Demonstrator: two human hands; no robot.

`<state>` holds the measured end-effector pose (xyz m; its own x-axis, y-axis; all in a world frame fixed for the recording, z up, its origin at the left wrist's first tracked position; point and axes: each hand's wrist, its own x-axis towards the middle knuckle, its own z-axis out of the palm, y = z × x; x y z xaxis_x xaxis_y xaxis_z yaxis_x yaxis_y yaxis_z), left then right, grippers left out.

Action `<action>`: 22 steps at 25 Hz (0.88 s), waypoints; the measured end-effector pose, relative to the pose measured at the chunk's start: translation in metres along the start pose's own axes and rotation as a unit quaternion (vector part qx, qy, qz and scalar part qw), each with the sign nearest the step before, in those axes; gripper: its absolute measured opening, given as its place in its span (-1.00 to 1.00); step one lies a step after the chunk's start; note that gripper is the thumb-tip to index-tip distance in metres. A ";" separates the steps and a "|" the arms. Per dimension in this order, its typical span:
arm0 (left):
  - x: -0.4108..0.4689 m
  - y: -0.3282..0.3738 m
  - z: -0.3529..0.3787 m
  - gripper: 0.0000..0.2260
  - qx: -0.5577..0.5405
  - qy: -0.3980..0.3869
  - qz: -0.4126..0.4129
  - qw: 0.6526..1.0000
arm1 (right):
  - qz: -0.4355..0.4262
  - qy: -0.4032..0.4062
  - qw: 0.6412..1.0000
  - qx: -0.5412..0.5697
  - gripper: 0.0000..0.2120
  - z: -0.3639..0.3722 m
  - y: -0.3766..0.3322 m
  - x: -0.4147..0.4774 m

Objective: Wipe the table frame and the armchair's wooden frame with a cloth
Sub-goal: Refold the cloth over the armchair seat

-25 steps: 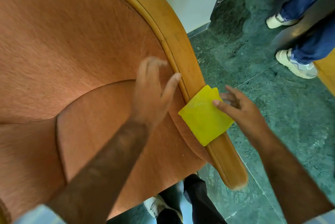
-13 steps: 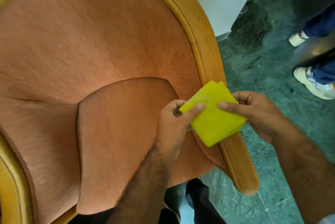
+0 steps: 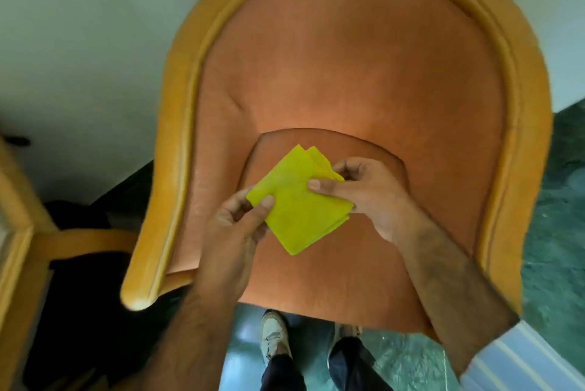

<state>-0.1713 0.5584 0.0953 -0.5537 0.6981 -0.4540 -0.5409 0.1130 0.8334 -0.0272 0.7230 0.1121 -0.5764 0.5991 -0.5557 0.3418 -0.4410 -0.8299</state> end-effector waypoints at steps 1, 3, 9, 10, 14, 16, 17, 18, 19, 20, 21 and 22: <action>-0.009 0.007 -0.023 -0.77 -0.015 0.026 0.013 0.999 | 0.004 -0.027 0.999 -0.018 -0.67 0.025 -0.004 0.005; -0.032 0.018 -0.069 -0.75 -0.037 0.099 0.040 0.994 | 0.005 -0.090 0.994 -0.058 -0.66 0.078 -0.009 0.013; -0.130 0.019 -0.196 -0.82 -0.076 0.337 0.123 0.930 | 0.019 -0.292 0.944 -0.154 -0.93 0.237 0.010 -0.007; -0.149 0.014 -0.209 -0.84 -0.083 0.360 0.127 0.921 | 0.019 -0.316 0.935 -0.159 -0.96 0.256 0.016 -0.014; -0.243 -0.025 -0.270 -0.82 -0.106 0.474 0.125 0.865 | 0.036 -0.404 0.886 -0.224 -0.87 0.344 0.070 -0.059; -0.288 -0.056 -0.292 -0.81 -0.119 0.530 0.107 0.833 | 0.058 -0.441 0.854 -0.269 -0.83 0.380 0.113 -0.085; -0.312 -0.075 -0.303 -0.85 -0.124 0.561 0.095 0.813 | 0.078 -0.460 0.835 -0.290 -0.82 0.397 0.140 -0.100; -0.335 -0.097 -0.313 -0.88 -0.128 0.592 0.077 0.792 | 0.098 -0.475 0.816 -0.315 -0.82 0.412 0.171 -0.114; -0.351 -0.119 -0.321 -0.88 -0.131 0.615 0.053 0.776 | 0.114 -0.483 0.799 -0.339 -0.83 0.421 0.198 -0.125; -0.366 -0.141 -0.329 -0.87 -0.137 0.636 0.024 0.759 | 0.129 -0.489 0.782 -0.365 -0.83 0.429 0.226 -0.137; -0.380 -0.166 -0.336 -0.87 -0.144 0.659 -0.005 0.739 | 0.147 -0.494 0.764 -0.388 -0.85 0.436 0.258 -0.149; -0.388 -0.186 -0.344 -0.86 -0.144 0.675 -0.033 0.723 | 0.160 -0.488 0.754 -0.410 -0.88 0.439 0.285 -0.157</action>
<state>-0.0729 0.0234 0.0080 -0.5294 -0.6494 -0.5460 -0.5969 -0.1722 0.7836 -0.1651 0.2098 -0.0149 -0.5015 -0.4042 -0.7650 0.6924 0.3426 -0.6349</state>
